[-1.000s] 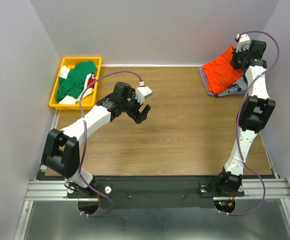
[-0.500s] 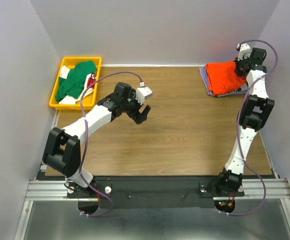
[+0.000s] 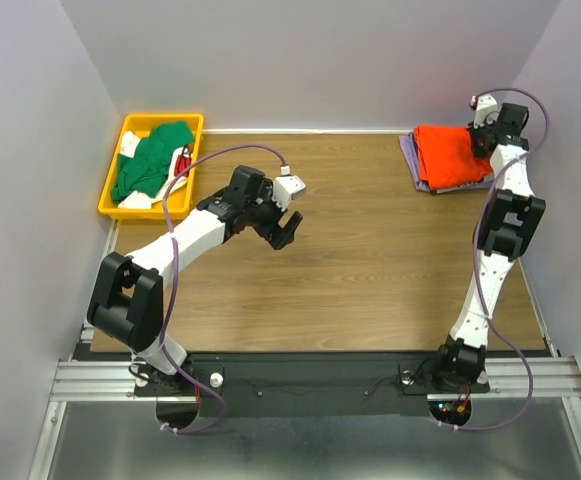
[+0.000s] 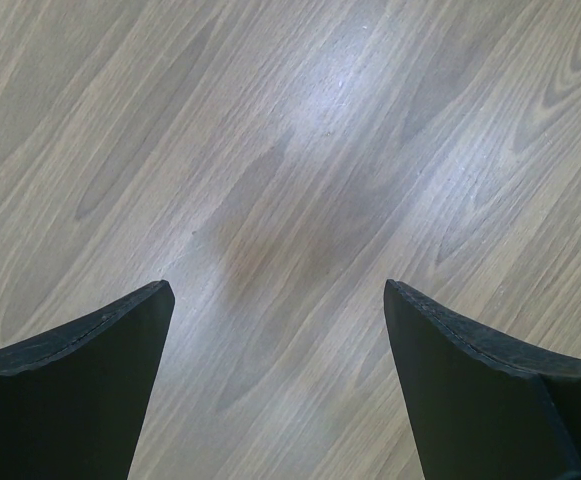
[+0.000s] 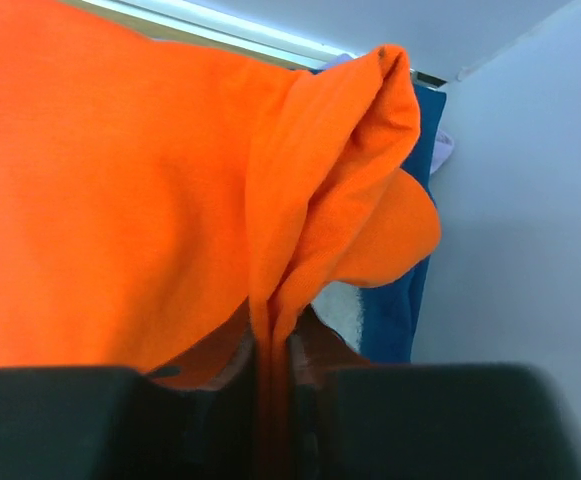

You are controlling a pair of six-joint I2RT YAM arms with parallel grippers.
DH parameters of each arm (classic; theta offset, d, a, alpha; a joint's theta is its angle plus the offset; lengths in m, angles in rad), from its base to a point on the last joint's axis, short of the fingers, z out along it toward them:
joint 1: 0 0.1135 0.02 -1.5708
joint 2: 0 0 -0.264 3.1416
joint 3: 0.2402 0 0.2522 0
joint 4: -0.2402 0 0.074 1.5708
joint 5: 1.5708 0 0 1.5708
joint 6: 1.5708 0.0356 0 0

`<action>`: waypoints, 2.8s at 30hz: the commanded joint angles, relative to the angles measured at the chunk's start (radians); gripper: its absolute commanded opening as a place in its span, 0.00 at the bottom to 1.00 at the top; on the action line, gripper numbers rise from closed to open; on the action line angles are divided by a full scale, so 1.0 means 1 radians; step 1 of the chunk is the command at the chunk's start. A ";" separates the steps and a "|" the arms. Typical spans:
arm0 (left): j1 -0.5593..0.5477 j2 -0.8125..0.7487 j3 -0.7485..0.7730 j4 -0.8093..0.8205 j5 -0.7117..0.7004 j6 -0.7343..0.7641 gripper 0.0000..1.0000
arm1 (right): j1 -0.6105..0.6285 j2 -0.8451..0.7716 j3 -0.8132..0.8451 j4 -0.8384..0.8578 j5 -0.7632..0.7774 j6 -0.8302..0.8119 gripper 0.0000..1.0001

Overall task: Fold and stack the t-shirts
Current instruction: Neatly place the folded tshirt to the corner

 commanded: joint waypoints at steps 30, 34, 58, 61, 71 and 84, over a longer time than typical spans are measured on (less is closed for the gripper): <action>0.109 0.006 0.151 -0.040 0.087 0.007 0.98 | -0.017 -0.053 0.048 0.223 -0.063 0.366 0.28; 0.124 0.033 0.161 -0.042 0.101 -0.004 0.99 | -0.017 0.051 0.110 0.246 -0.006 0.406 0.21; 0.156 0.071 0.197 -0.065 0.128 -0.007 0.99 | -0.018 0.077 -0.109 0.700 0.304 0.288 0.30; 0.161 0.053 0.209 -0.070 0.122 -0.014 0.99 | -0.017 -0.016 -0.160 0.690 0.258 0.297 0.53; 0.313 -0.009 0.224 -0.067 0.144 -0.071 0.98 | 0.010 -0.506 -0.482 0.492 0.005 0.403 1.00; 0.353 -0.177 0.107 -0.068 0.027 -0.094 0.99 | 0.022 -1.073 -0.959 -0.027 -0.325 0.403 1.00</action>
